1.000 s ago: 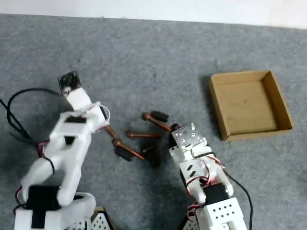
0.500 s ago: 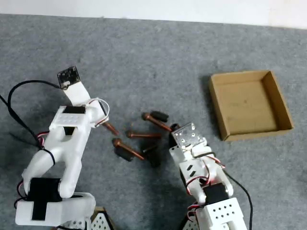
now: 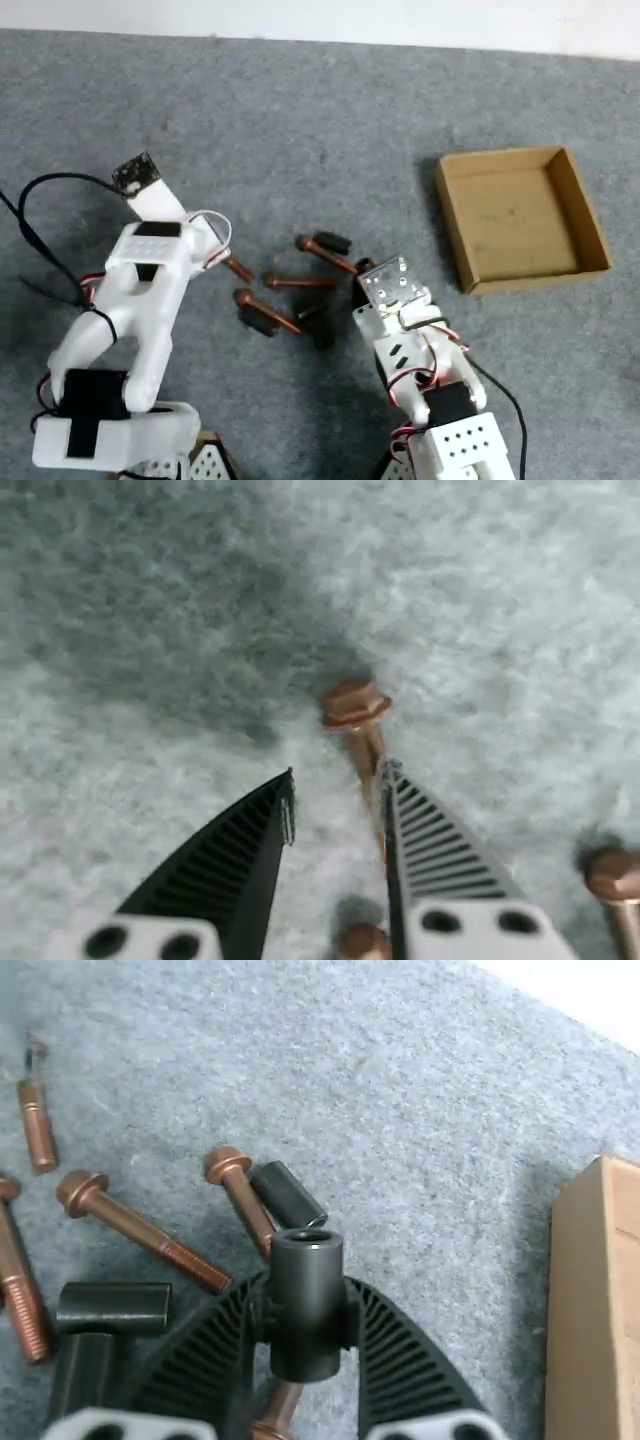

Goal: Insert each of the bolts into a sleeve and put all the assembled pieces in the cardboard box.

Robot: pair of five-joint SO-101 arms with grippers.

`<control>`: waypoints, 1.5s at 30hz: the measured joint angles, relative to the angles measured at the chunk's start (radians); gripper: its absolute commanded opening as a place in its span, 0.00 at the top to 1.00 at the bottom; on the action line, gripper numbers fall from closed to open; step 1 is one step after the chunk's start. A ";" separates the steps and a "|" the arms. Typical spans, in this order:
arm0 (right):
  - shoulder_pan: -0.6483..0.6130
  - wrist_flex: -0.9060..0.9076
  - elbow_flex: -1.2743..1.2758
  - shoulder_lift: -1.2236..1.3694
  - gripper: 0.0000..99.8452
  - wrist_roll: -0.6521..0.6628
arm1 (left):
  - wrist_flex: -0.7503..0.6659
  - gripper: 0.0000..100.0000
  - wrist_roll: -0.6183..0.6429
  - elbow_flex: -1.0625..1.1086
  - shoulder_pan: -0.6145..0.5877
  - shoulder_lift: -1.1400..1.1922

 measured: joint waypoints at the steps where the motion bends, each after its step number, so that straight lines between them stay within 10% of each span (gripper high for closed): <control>1: 0.000 0.000 0.000 0.000 1.00 0.000 | 0.000 0.82 0.008 0.000 0.014 0.000; 29: 0.000 0.000 0.000 0.000 1.00 0.000 | 0.152 0.82 0.152 -0.270 0.025 0.311; 34: 0.000 0.000 0.000 0.000 1.00 0.000 | 0.150 1.00 0.166 -0.273 0.021 0.315; 45: 0.000 0.000 0.000 0.000 1.00 0.000 | 0.167 1.00 0.166 -0.264 0.021 0.264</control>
